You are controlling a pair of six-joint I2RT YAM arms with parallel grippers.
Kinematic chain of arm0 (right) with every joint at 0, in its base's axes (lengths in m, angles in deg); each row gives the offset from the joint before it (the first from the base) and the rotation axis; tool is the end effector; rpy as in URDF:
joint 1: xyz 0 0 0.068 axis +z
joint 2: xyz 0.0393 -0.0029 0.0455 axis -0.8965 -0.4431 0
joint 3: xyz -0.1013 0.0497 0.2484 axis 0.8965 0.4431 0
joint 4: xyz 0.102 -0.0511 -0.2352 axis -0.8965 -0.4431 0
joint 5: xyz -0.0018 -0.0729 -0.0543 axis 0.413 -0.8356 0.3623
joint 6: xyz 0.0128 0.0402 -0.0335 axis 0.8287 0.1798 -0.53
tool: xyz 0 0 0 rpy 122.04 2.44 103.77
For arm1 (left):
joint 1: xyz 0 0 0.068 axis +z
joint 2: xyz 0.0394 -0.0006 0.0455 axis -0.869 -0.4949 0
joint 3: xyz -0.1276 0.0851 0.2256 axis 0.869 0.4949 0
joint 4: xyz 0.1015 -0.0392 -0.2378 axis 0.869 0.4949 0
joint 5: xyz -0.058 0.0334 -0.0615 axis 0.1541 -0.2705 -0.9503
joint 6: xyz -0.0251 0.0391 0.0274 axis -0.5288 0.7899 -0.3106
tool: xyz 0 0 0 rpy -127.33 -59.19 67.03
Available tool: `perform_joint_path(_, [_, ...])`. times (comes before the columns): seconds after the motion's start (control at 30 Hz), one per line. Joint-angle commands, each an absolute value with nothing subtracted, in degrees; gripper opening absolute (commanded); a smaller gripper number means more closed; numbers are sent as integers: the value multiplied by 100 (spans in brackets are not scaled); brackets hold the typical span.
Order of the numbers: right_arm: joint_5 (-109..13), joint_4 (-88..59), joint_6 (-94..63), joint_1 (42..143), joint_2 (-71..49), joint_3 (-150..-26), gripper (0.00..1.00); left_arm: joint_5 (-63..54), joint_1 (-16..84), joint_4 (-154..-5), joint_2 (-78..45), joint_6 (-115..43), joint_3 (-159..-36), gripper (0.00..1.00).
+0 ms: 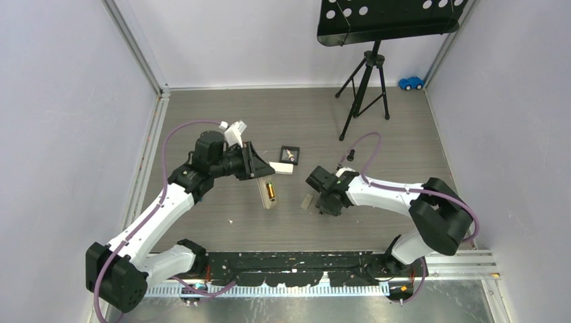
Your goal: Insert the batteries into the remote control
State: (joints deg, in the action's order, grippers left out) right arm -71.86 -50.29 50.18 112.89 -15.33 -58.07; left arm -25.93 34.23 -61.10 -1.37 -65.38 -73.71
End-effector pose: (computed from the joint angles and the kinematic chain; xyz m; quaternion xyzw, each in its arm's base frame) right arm 0.1720 0.1838 0.1607 0.2160 0.9587 0.0337 0.1819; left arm 0.2013 -0.1183 0.3006 0.0210 0.8402 -0.4586 0.2887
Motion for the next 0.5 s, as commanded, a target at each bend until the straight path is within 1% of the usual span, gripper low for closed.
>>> perform_joint_path(0.0, [-7288, -5070, 5137, 11270, -1736, -6077, 34, -2719, 3441, -6459, -135, -6535, -7424, 0])
perform_joint_path(0.07, [-7275, -5125, 5110, 11266, -1829, -6107, 30, -2720, 3441, -6478, -148, -6530, -7398, 0])
perform_joint_path(0.27, [-7302, -5207, 4854, 11266, -1914, -6137, 7, -2740, 3441, -6549, -196, -6539, -7356, 0])
perform_joint_path(0.33, [-7303, -5247, 4668, 11266, -1919, -6203, 1, -2764, 3441, -6608, -223, -6562, -7327, 0])
perform_joint_path(0.47, [-7378, -5349, 4239, 11276, -1711, -6405, 0, -2894, 3441, -6810, -309, -6824, -7218, 0])
